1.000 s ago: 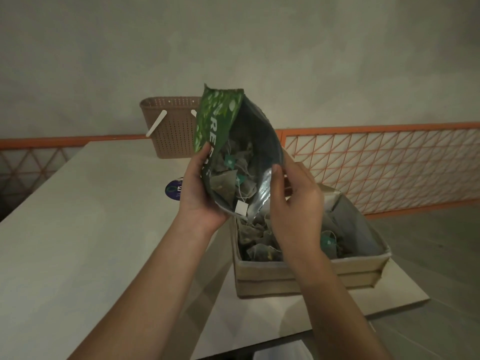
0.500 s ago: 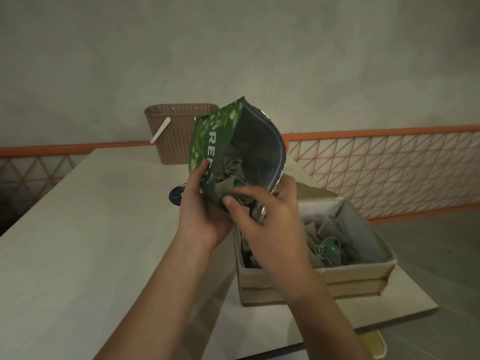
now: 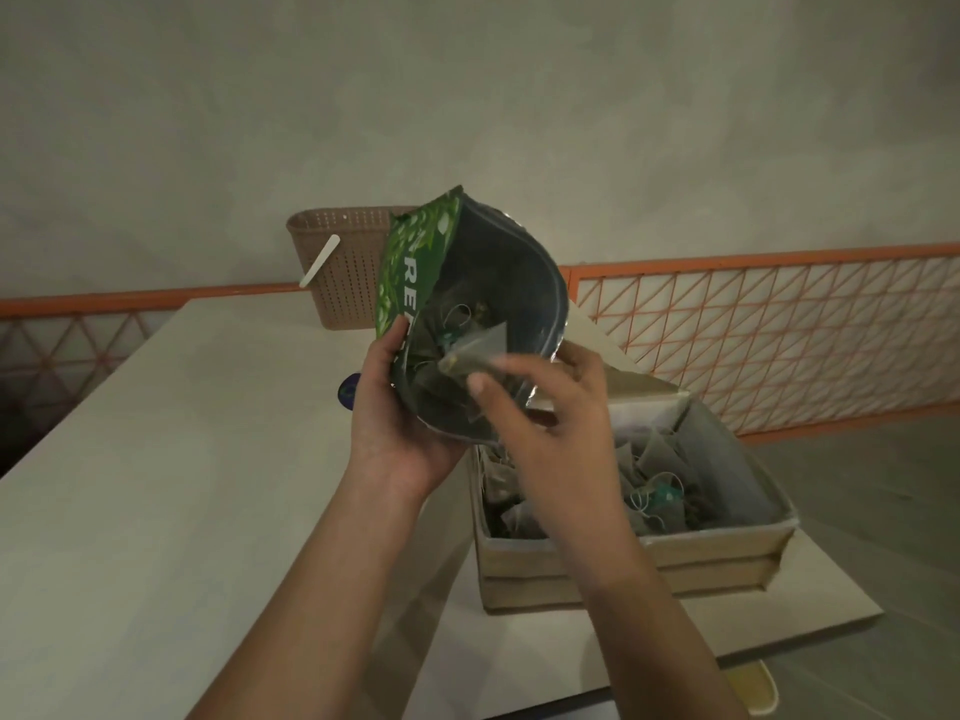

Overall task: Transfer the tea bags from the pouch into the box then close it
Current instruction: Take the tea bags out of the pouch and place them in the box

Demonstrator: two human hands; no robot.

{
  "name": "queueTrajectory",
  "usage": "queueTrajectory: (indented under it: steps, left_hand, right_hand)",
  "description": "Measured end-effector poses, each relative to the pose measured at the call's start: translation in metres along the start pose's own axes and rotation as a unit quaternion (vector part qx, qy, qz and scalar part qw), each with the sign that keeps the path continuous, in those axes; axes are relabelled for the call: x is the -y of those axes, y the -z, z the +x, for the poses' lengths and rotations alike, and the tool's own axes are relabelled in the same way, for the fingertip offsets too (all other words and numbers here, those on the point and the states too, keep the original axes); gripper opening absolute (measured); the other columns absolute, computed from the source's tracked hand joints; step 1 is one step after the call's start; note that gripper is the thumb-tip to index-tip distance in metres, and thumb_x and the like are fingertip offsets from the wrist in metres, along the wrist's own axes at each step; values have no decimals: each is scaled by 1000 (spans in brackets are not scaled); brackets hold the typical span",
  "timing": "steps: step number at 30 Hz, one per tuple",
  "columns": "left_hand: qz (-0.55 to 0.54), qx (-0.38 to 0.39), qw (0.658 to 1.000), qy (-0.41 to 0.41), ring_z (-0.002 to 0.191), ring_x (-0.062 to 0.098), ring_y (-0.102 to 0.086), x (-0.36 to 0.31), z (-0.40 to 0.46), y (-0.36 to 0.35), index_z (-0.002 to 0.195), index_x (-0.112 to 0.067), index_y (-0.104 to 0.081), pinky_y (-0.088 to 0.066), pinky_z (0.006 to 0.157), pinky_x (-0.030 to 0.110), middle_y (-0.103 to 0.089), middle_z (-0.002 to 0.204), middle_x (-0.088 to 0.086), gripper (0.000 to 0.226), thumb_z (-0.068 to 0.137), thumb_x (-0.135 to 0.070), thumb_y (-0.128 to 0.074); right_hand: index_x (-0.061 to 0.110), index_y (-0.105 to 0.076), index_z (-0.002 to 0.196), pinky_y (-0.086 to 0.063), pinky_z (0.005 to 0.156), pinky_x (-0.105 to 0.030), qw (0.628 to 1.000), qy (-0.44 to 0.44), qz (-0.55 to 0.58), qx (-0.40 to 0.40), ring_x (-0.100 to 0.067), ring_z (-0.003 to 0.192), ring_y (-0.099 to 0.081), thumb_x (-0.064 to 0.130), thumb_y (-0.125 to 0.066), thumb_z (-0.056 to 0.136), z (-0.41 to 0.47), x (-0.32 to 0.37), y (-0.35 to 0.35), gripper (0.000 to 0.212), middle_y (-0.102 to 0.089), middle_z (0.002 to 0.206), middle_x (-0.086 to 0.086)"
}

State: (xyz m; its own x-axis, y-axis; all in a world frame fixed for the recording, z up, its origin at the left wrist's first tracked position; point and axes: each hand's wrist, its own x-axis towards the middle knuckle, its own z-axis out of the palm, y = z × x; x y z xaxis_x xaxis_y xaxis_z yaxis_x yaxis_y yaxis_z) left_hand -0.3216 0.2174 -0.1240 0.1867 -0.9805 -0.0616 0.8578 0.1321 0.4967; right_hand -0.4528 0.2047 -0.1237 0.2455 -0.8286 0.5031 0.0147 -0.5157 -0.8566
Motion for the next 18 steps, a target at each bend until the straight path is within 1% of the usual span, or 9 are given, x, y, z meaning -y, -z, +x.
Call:
queueTrajectory:
  steps: [2, 4, 6, 7, 9, 11, 13, 16, 18]
  left_hand:
    - [-10, 2, 1000, 0, 106, 33, -70, 0, 0, -1, 116, -8, -77, -61, 85, 40, -73, 121, 19, 56, 97, -54, -50]
    - [-13, 1, 1000, 2, 119, 34, -65, -1, 1, -2, 130, -12, -69, -56, 94, 44, -69, 129, 19, 56, 97, -53, -48]
    - [-9, 8, 1000, 2, 133, 34, -56, -1, 4, 0, 140, -16, -62, -47, 106, 47, -64, 138, 18, 57, 98, -53, -47]
    - [-10, 14, 1000, 4, 136, 34, -53, -2, 6, 2, 143, -18, -60, -45, 109, 47, -61, 142, 17, 58, 99, -53, -47]
    - [-16, 17, 1000, 9, 137, 35, -52, -2, 8, 6, 144, -19, -58, -46, 109, 47, -59, 145, 16, 57, 98, -52, -49]
    - [-16, 14, 1000, 8, 136, 35, -52, -1, 10, 8, 142, -19, -61, -46, 108, 47, -60, 143, 17, 56, 97, -52, -50]
    - [-15, 3, 1000, 5, 135, 36, -53, 0, 12, 8, 140, -19, -62, -44, 111, 47, -61, 142, 17, 56, 97, -51, -52]
    - [-23, -11, 1000, -1, 131, 37, -57, 1, 12, 6, 138, -18, -64, -48, 106, 47, -65, 137, 17, 54, 97, -50, -52]
    - [-20, -10, 1000, -8, 131, 37, -57, 1, 12, 5, 137, -18, -65, -48, 106, 48, -66, 136, 17, 52, 97, -49, -52]
  right_hand:
    - [35, -72, 96, -51, 89, -15, 999, -3, 45, -15, -4, 118, -49, 29, -72, 85, 2, 8, 10, 12, -43, 127, 5]
    - [32, -72, 99, -49, 85, -11, 997, -4, 76, -28, -2, 111, -54, 30, -70, 86, 5, 14, 19, 14, -48, 123, 4]
    - [24, -72, 103, -50, 83, -14, 994, -9, 103, -45, -7, 104, -59, 30, -67, 87, 9, 17, 27, 17, -56, 119, -1]
    - [20, -70, 104, -51, 82, -19, 992, -5, 114, -55, -10, 101, -62, 29, -65, 89, 10, 18, 30, 19, -61, 115, -4]
    - [10, -65, 105, -55, 82, -29, 982, 23, 163, -92, -18, 94, -65, 24, -59, 94, 9, 21, 34, 18, -67, 108, -8]
    - [5, -56, 108, -57, 81, -34, 965, 64, 215, -135, -25, 88, -65, 21, -52, 97, 6, 25, 36, 19, -66, 106, -14]
    - [7, -49, 110, -57, 79, -35, 962, 85, 213, -149, -28, 87, -65, 21, -47, 99, 7, 25, 36, 18, -62, 109, -17]
    - [13, -47, 107, -56, 75, -32, 970, 48, 197, -136, -25, 85, -67, 19, -48, 100, 10, 18, 36, 9, -61, 109, -19]
    - [12, -45, 107, -55, 71, -26, 966, 42, 200, -157, -22, 84, -65, 18, -48, 100, 10, 15, 37, 10, -58, 107, -18]
